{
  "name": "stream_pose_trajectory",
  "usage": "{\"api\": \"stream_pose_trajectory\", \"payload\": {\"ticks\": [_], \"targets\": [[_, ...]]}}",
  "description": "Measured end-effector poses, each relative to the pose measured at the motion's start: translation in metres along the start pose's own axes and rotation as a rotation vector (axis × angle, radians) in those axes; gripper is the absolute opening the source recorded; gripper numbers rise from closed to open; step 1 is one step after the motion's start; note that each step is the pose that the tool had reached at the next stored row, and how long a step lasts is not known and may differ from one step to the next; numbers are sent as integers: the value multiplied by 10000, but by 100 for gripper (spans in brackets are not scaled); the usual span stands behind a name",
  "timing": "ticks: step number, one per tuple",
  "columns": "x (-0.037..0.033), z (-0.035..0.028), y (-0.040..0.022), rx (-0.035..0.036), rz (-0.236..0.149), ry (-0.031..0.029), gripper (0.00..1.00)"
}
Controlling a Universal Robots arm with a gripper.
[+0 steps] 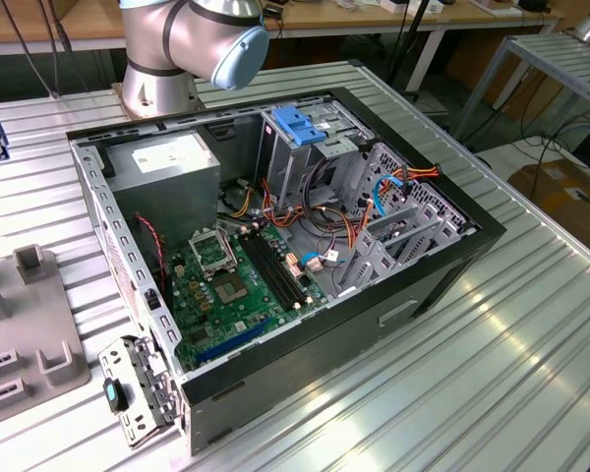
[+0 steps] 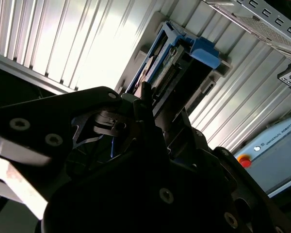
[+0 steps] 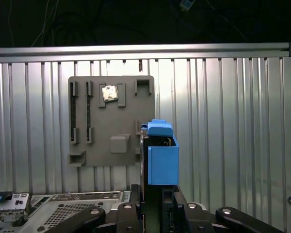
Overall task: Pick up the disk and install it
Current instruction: 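Pick up the disk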
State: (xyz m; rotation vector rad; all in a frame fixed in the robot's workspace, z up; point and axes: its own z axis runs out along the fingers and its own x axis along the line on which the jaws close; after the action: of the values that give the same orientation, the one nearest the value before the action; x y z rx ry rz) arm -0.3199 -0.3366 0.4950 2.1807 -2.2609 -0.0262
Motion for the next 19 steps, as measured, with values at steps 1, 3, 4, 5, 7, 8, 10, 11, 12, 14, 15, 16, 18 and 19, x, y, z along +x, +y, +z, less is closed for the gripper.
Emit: {"api": "stream_pose_trajectory", "payload": {"ticks": [1,3,4,5,7,8,10,11,12,14,15,16,18,19], "targets": [[0,0,-5,0,0,0,35],[-1,0,-17,1,0,0,35],[-1,0,-25,0,0,0,35],[-1,0,-29,0,0,0,35],[-2,-1,-51,0,-1,0,35],[-2,-1,-58,0,-1,1,35],[-2,-1,-76,0,-1,1,35],[-3,-1,-90,0,0,0,35],[-4,-1,-107,0,-1,1,35],[-4,-1,-130,0,-1,0,35],[-5,-2,-154,0,-1,1,35],[-6,-2,-169,1,0,0,35],[-7,-2,-200,0,0,0,35],[-8,-3,-221,-1,-1,0,35]]}}
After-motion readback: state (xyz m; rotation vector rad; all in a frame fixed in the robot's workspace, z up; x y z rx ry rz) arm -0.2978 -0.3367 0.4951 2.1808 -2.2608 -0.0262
